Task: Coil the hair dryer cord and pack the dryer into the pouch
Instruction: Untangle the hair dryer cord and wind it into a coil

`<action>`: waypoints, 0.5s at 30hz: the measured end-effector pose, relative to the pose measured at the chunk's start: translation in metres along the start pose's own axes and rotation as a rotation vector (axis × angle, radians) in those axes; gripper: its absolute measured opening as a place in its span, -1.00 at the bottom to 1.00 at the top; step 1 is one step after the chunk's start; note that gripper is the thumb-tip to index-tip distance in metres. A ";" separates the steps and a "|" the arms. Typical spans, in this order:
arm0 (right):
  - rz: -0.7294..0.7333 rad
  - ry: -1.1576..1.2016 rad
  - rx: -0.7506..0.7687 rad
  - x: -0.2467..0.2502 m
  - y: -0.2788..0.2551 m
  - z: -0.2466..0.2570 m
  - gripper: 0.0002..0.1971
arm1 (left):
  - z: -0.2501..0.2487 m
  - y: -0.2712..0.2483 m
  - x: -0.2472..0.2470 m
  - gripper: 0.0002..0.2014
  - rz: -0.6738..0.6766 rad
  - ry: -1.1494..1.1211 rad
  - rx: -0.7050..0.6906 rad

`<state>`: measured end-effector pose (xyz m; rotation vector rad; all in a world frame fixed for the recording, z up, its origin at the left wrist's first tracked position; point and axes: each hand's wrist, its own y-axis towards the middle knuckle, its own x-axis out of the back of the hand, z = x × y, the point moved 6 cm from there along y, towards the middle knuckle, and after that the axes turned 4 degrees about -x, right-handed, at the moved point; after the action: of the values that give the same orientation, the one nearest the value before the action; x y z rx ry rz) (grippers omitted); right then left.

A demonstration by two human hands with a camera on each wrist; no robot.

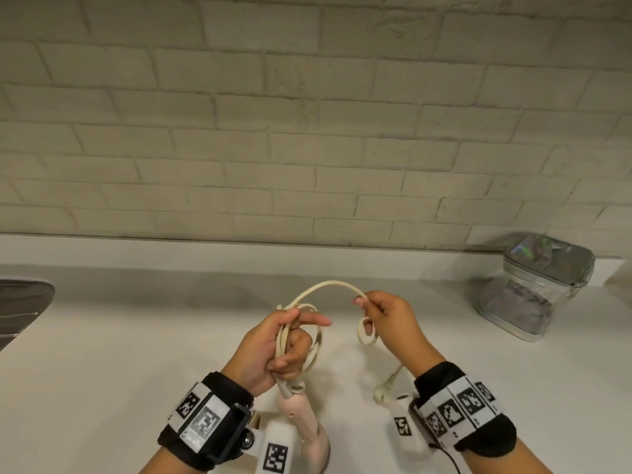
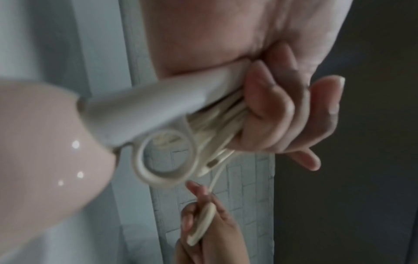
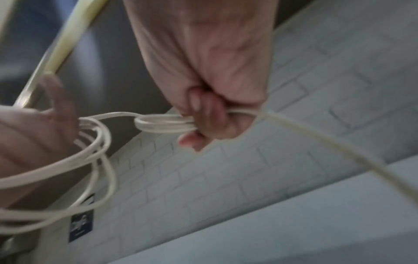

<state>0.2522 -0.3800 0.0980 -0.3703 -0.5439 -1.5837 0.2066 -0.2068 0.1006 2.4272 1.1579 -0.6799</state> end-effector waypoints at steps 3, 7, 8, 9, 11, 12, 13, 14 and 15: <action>0.265 -0.442 0.094 -0.042 -0.011 0.000 -0.74 | 0.004 0.005 -0.006 -0.59 -0.010 0.030 0.006; 0.487 -0.671 0.326 -0.072 -0.044 0.017 -0.72 | 0.000 0.013 -0.003 -0.50 -0.106 0.150 -0.087; 0.512 -0.636 0.370 -0.072 -0.050 0.023 -0.73 | -0.002 0.014 -0.001 -0.51 -0.141 0.187 -0.110; 0.532 -0.601 0.406 -0.070 -0.055 0.030 -0.72 | -0.003 0.016 0.002 -0.53 -0.175 0.209 -0.135; 0.561 -0.568 0.445 -0.062 -0.061 0.040 -0.65 | -0.005 0.020 0.003 -0.54 -0.213 0.226 -0.152; 0.567 -0.562 0.457 -0.058 -0.062 0.044 -0.63 | -0.004 0.022 0.003 -0.54 -0.208 0.233 -0.138; 0.569 -0.553 0.468 -0.055 -0.062 0.046 -0.62 | -0.003 0.024 0.001 -0.54 -0.190 0.263 -0.124; 0.564 -0.540 0.471 -0.052 -0.063 0.049 -0.62 | -0.002 0.026 -0.002 -0.54 -0.180 0.326 -0.106; 0.554 -0.528 0.468 -0.050 -0.063 0.051 -0.61 | 0.000 0.027 -0.004 -0.55 -0.159 0.429 -0.096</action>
<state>0.1894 -0.3083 0.1059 -0.5273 -1.0862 -0.7816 0.2254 -0.2254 0.1060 2.4862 1.5186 -0.1365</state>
